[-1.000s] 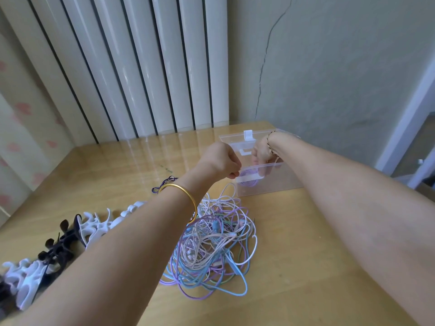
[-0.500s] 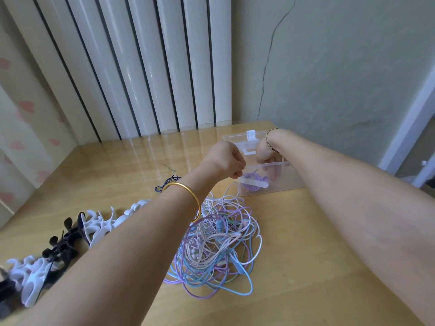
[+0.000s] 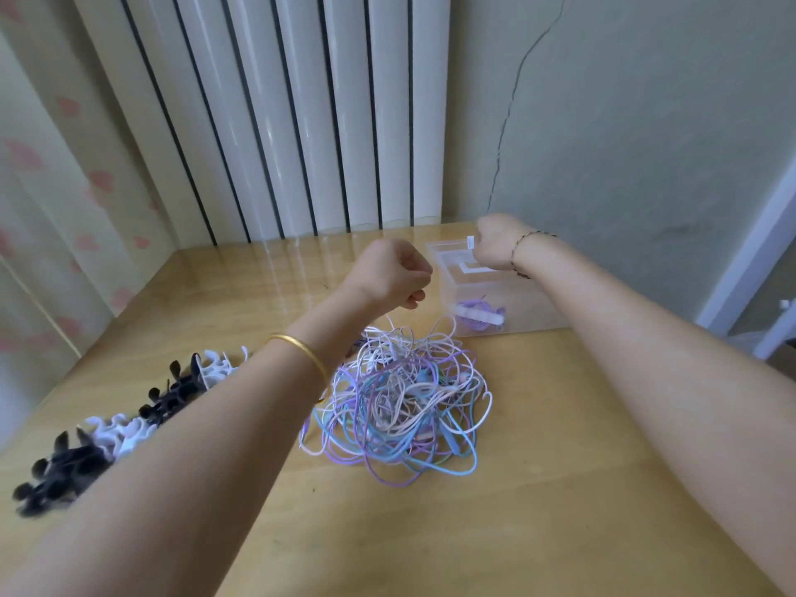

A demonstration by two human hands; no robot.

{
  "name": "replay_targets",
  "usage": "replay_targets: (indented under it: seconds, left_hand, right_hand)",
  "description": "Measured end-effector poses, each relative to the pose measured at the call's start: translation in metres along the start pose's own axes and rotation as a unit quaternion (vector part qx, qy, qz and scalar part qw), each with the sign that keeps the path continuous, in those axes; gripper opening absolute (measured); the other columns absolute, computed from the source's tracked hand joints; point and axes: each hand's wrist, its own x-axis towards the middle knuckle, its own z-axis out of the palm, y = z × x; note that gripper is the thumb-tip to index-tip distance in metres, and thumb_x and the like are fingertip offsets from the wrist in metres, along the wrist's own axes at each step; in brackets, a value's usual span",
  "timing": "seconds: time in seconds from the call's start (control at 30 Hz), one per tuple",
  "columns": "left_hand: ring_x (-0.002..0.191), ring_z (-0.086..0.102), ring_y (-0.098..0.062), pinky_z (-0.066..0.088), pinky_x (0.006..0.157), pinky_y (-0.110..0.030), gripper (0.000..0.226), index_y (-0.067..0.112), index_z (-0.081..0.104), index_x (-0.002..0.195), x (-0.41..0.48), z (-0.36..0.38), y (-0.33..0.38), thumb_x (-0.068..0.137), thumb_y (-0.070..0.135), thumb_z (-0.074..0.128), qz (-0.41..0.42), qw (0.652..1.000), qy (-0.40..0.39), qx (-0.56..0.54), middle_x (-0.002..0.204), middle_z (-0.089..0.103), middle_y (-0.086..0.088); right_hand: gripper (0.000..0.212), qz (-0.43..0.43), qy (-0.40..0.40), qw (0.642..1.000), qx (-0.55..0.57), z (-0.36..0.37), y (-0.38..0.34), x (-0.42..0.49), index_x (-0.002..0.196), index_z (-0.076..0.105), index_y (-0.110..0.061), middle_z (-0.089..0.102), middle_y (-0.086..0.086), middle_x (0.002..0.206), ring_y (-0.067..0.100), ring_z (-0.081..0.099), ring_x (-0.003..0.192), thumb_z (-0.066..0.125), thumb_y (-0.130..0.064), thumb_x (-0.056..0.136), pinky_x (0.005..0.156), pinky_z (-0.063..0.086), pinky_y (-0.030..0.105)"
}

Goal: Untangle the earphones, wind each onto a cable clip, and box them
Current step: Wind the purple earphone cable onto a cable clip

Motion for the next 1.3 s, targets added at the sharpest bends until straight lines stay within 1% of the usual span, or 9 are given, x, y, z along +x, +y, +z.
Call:
replay_targets:
  seconds: [0.1,0.23,0.43,0.57,0.7,0.9,1.0,1.13,1.3]
  left_hand:
    - [0.061,0.058,-0.012,0.054,0.059,-0.022,0.007,0.006,0.066,0.088,-0.037,-0.023,-0.003,0.09,0.011,0.061,-0.01,0.999,-0.033,0.019,0.071,0.061,-0.007]
    - [0.072,0.059,-0.014,0.048,0.055,-0.015,0.016,0.009,0.069,0.089,-0.086,-0.05,-0.011,0.089,0.025,0.065,-0.033,0.991,-0.11,0.07,0.081,0.066,-0.007]
    - [0.08,0.063,-0.01,0.051,0.081,-0.025,0.008,0.022,0.07,0.083,-0.114,-0.056,-0.011,0.08,0.017,0.075,-0.003,0.974,-0.134,0.185,0.08,0.067,0.009]
    - [0.078,0.062,-0.013,0.051,0.076,-0.025,0.007,0.013,0.071,0.089,-0.113,-0.049,-0.015,0.082,0.011,0.07,0.022,0.982,-0.069,0.176,0.079,0.066,0.003]
    - [0.083,0.066,-0.018,0.053,0.082,-0.031,0.012,0.014,0.067,0.087,-0.115,-0.045,-0.018,0.079,0.019,0.076,0.016,0.992,-0.094,0.083,0.085,0.07,-0.002]
    - [0.069,0.062,-0.017,0.053,0.067,-0.032,0.015,0.016,0.064,0.079,-0.113,-0.039,-0.012,0.083,0.002,0.063,0.06,0.997,0.008,0.058,0.074,0.068,-0.005]
    - [0.065,0.059,-0.019,0.053,0.067,-0.039,0.016,0.015,0.062,0.077,-0.112,-0.041,-0.002,0.085,0.001,0.058,0.071,0.997,0.035,0.011,0.072,0.068,-0.01]
    - [0.054,0.054,-0.014,0.053,0.061,-0.029,0.011,0.012,0.058,0.085,-0.112,-0.047,0.01,0.09,0.003,0.057,0.033,0.995,-0.018,-0.095,0.07,0.057,-0.006]
    - [0.047,0.051,-0.007,0.047,0.052,-0.018,0.004,0.006,0.061,0.085,-0.119,-0.062,-0.005,0.089,0.005,0.062,-0.006,0.997,-0.062,-0.048,0.071,0.058,-0.01]
  right_hand:
    - [0.018,-0.062,0.108,0.974,0.189,0.0,-0.007,-0.053,0.087,0.059,-0.015,0.059,0.004,0.088,0.02,0.055,0.085,0.048,-0.001,0.085,0.076,0.046,0.028]
    - [0.027,-0.115,0.032,0.937,0.329,0.008,-0.024,-0.134,0.078,0.062,-0.019,0.064,0.002,0.079,0.013,0.06,0.072,0.051,0.006,0.082,0.068,0.05,0.022]
    - [0.018,-0.142,-0.013,0.949,0.28,0.03,-0.049,-0.153,0.103,0.071,-0.015,0.07,0.0,0.1,0.015,0.064,0.091,0.065,-0.012,0.086,0.077,0.049,0.022]
    - [0.008,-0.159,0.0,0.952,0.261,0.033,-0.059,-0.155,0.088,0.072,-0.015,0.071,0.001,0.09,0.014,0.065,0.086,0.071,-0.01,0.082,0.076,0.048,0.022]
    - [0.014,-0.141,0.052,0.945,0.291,0.033,-0.058,-0.156,0.076,0.064,-0.019,0.063,-0.006,0.07,0.011,0.059,0.067,0.071,-0.008,0.08,0.068,0.049,0.025]
    - [0.024,-0.107,0.087,0.888,0.439,0.024,-0.054,-0.16,0.066,0.058,-0.02,0.06,-0.002,0.068,0.009,0.053,0.064,0.064,0.002,0.076,0.064,0.045,0.025]
    - [0.026,-0.094,0.095,0.831,0.54,0.016,-0.053,-0.164,0.068,0.058,-0.018,0.06,0.002,0.072,0.012,0.052,0.066,0.063,0.004,0.079,0.065,0.043,0.023]
    - [0.023,-0.086,0.14,0.794,0.585,0.011,-0.05,-0.162,0.073,0.057,-0.019,0.06,0.002,0.077,0.014,0.055,0.076,0.062,0.001,0.084,0.071,0.046,0.023]
    - [0.021,0.018,0.159,0.708,0.688,0.012,-0.03,-0.157,0.078,0.051,-0.015,0.061,0.007,0.084,0.014,0.063,0.074,0.054,0.002,0.089,0.073,0.05,0.025]
